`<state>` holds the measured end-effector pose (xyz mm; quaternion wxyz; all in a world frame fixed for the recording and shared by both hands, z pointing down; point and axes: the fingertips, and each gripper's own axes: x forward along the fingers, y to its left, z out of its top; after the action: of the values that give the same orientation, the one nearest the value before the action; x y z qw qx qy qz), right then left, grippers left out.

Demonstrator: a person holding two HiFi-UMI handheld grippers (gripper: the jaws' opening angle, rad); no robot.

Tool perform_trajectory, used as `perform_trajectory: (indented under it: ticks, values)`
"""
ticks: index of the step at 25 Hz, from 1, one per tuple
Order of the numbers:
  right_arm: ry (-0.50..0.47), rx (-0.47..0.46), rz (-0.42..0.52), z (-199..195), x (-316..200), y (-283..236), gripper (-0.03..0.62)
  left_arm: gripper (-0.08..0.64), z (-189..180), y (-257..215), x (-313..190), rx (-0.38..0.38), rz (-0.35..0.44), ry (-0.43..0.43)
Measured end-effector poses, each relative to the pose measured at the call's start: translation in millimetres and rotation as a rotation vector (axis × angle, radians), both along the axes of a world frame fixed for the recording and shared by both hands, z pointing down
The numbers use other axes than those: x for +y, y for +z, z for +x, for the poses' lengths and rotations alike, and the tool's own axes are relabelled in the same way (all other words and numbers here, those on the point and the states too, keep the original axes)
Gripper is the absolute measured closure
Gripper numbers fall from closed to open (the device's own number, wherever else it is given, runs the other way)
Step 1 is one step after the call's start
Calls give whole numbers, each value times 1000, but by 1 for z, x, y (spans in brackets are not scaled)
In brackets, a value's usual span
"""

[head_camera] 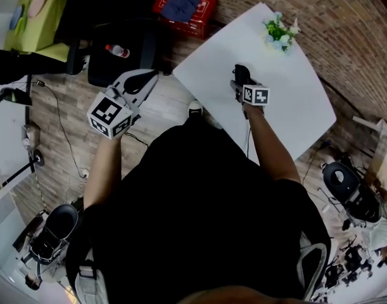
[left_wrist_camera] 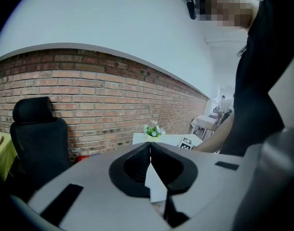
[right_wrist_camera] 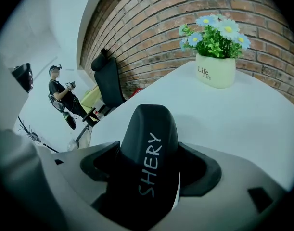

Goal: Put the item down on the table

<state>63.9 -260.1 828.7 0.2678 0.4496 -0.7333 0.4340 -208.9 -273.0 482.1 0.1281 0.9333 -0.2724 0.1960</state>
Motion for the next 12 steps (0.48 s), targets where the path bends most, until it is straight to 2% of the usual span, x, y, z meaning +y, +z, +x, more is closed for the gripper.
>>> perform_trajectory:
  ticks: [12]
  values:
    - [-5, 40, -25, -4, 0, 14, 210, 549, -10, -2, 3, -2, -1, -8]
